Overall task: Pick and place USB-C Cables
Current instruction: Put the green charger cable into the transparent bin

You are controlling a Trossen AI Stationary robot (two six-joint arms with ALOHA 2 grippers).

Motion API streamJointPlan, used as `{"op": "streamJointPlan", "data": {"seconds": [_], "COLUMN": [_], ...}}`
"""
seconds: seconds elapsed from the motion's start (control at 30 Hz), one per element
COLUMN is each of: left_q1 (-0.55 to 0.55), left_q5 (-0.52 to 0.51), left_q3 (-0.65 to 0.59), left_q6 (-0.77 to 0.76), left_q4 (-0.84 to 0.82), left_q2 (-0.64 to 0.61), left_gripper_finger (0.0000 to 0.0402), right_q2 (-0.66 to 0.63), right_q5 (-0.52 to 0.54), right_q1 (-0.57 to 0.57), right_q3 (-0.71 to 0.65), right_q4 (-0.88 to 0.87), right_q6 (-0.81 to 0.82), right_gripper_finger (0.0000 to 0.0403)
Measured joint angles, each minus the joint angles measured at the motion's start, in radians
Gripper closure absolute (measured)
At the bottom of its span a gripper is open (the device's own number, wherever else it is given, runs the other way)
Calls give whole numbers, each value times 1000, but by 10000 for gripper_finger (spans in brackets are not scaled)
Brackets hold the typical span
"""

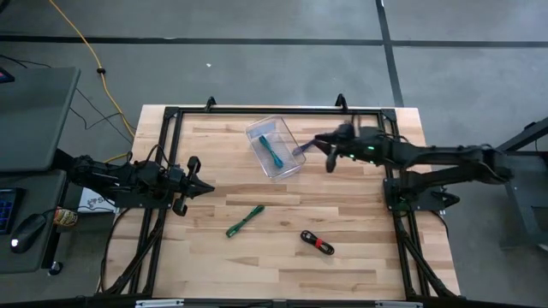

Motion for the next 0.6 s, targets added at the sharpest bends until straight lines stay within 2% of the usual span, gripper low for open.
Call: {"op": "streamJointPlan", "data": {"seconds": [0.13,0.27,0.6], "left_q1": [0,0,0], "left_q5": [0,0,-3], "left_q3": [0,0,0], "left_q6": [0,0,26], "left_q4": [0,0,8], "left_q2": [0,0,0], "left_gripper_finger": [401,401,401], "right_q2": [-97,-152,-161], "right_q5": [-40,-48,-44], "right_q1": [0,0,0], "right_q3": [-95,-144,-154], "right_q4": [121,124,124], "right_q6": [-43,-66,-69], "right_gripper_finger": [304,304,304]}}
